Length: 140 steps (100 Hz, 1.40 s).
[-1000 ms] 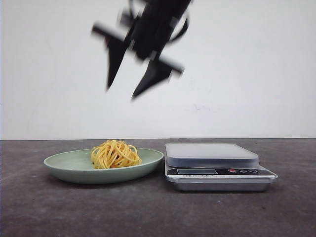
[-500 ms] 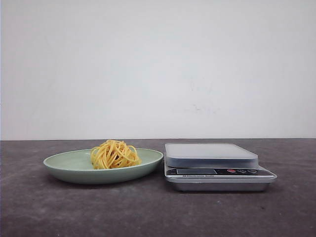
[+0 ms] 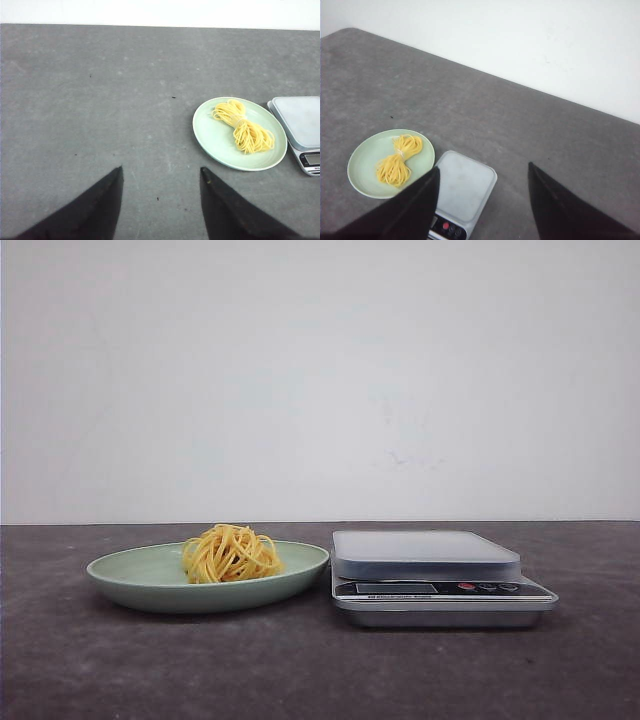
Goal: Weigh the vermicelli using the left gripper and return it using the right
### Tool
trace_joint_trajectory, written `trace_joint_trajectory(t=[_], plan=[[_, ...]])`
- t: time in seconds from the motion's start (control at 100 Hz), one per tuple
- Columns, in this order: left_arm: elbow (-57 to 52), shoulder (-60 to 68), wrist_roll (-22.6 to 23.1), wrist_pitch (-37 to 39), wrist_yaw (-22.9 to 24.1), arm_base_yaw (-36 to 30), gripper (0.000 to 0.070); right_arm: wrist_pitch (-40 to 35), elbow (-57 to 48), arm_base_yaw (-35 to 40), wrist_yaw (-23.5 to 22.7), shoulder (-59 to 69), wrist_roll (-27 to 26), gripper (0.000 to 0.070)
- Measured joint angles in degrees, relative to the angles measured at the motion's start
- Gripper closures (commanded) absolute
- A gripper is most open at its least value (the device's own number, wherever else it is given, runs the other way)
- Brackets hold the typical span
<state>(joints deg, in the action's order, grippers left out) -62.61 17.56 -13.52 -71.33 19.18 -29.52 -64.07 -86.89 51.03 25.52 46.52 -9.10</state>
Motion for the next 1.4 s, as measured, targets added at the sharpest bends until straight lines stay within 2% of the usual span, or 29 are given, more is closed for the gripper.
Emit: trace_joint_trajectory(t=[0.09,0.32,0.5,0.57,0.61,0.64,0.67,0.68,0.7,0.75,0.96,1.399], plan=[[0.0,0.0,0.0,0.0,0.0,0.0,0.0427,0.0,6.4,1.4,1.4,-6.4,-1.4,0.0352],[0.1,0.0,0.0,1.1,0.0,0.0,0.0427,0.5,22.2,1.9,0.8,-22.6,-3.3,0.0352],[0.5,0.0,0.0,3.2,-1.0,0.0,0.0427,3.0,28.3,1.9,0.0,-30.5,-3.3,0.0355],[0.6,0.0,0.0,3.2,-1.1,0.0,0.0427,3.4,29.4,1.9,-0.1,-31.4,-3.3,0.0376],[0.7,0.0,0.0,3.2,-1.1,0.0,0.0428,3.8,29.7,1.9,-0.1,-31.5,-3.3,0.0433],[0.7,0.0,0.0,3.2,-1.1,0.0,0.0432,4.3,30.0,1.9,-0.1,-31.5,-3.3,0.0540],[0.8,0.0,0.0,3.2,-1.1,0.0,0.0443,4.8,30.2,1.9,-0.2,-31.5,-3.3,0.0680],[0.8,0.0,0.0,3.2,-1.1,0.0,0.0452,5.0,30.3,1.9,-0.2,-31.5,-3.3,0.0700],[0.8,0.0,0.0,3.2,-1.1,0.0,0.0498,5.5,30.5,1.9,-0.2,-31.5,-3.3,0.0700],[0.8,0.0,0.0,3.2,-1.1,0.0,0.0700,6.6,31.0,1.9,-0.2,-31.5,-3.0,0.0693],[0.8,0.0,0.2,3.2,-1.1,0.0,0.0691,9.7,31.6,1.9,-0.2,-31.5,-2.1,0.0693],[0.8,0.0,0.2,2.8,-1.1,0.0,0.0689,9.8,31.6,1.9,-0.1,-31.5,-3.0,0.0693]])
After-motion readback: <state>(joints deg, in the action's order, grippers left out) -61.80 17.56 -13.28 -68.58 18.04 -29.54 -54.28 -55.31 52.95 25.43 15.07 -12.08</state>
